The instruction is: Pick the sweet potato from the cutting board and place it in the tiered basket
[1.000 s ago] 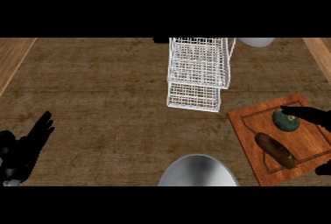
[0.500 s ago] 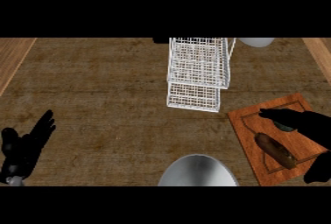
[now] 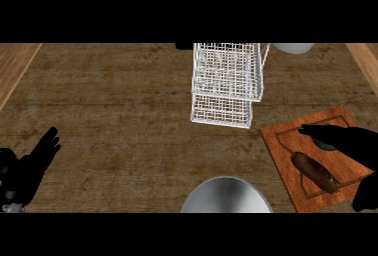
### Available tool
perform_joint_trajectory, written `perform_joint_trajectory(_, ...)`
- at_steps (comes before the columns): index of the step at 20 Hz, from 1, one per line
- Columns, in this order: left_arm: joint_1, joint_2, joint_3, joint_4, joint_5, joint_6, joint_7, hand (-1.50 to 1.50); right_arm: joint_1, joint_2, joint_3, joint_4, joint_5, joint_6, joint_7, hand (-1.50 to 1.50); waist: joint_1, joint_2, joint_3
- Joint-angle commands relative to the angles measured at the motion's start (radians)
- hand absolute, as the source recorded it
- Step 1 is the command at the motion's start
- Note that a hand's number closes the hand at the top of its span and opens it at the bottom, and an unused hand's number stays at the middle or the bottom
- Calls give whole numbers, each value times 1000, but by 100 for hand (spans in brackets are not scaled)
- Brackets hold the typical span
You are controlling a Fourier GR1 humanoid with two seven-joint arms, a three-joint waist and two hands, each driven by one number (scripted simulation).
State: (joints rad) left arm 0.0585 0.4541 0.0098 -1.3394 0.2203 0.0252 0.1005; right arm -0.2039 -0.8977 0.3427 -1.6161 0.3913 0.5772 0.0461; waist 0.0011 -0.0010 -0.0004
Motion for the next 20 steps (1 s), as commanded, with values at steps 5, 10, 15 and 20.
perform_joint_trajectory(5, 45, -63, 9, -63, -65, 16, 10, 0, 47, 46, -119, 30, 86, 72, -36, -150, 0, 0, 0)
perform_joint_trajectory(10, -15, -65, 54, 33, -64, -38, -16, 0, 59, 45, -150, 63, 127, 147, -107, -150, -2, 1, 0)
perform_joint_trajectory(15, -5, -50, 80, -30, -51, -77, 46, 0, 57, 76, -160, 209, 236, 50, -281, -150, 1, 1, 1)
perform_joint_trajectory(20, -14, -74, 104, 13, -103, -77, -1, 0, -18, 167, -176, 310, 309, 60, -299, -150, 4, 2, 1)
